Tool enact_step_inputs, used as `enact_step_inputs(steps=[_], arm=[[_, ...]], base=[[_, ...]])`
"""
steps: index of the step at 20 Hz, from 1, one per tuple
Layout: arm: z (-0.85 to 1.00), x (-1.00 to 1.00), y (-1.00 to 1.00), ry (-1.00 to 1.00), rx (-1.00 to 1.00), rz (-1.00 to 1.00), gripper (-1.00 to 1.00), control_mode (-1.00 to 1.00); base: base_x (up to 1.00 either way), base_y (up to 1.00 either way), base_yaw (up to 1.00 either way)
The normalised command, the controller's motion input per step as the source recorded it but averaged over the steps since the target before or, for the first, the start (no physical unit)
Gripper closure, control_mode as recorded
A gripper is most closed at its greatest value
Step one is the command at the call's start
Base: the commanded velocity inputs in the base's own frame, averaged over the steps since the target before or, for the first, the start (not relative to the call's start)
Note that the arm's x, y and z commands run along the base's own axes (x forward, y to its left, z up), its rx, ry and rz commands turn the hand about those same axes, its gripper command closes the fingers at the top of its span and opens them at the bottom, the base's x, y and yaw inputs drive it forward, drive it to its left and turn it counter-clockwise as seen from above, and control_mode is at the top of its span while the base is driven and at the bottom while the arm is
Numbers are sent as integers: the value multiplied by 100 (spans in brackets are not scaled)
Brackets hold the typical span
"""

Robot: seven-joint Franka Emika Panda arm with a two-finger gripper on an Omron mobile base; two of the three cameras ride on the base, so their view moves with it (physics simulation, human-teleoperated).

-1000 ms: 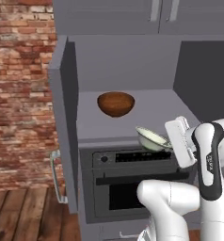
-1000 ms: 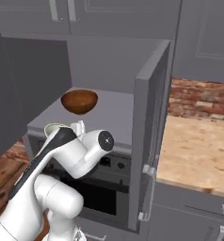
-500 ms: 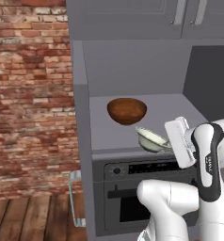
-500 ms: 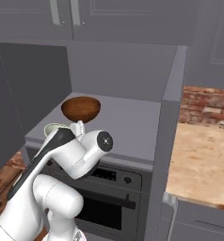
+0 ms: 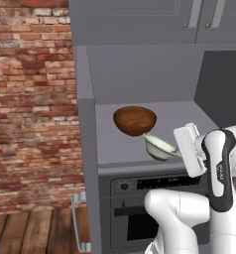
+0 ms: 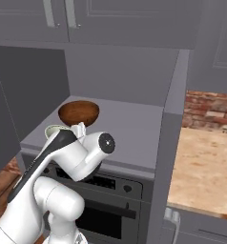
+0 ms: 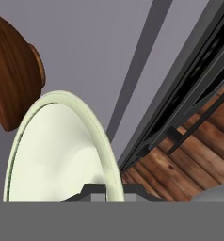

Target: Pick up the bowls on the counter and stack them on top of one another in the open cabinet. Place the smaller bowl on top of the larger bowl.

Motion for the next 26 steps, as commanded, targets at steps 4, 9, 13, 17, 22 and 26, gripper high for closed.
enact_step_inputs(steps=[4, 9, 13, 17, 22, 26], arm=[[0, 0, 0, 0, 0, 0, 100, 100], [0, 0, 0, 0, 0, 0, 100, 100], [0, 0, 0, 0, 0, 0, 100, 100], [6, 16, 0, -1, 0, 1, 100, -100], [38, 19, 8, -1, -5, 0, 100, -100], [37, 15, 4, 0, -10, -4, 100, -100]], base=[[61, 0, 0], [44, 0, 0], [34, 0, 1], [17, 0, 1], [0, 0, 0], [0, 0, 0]])
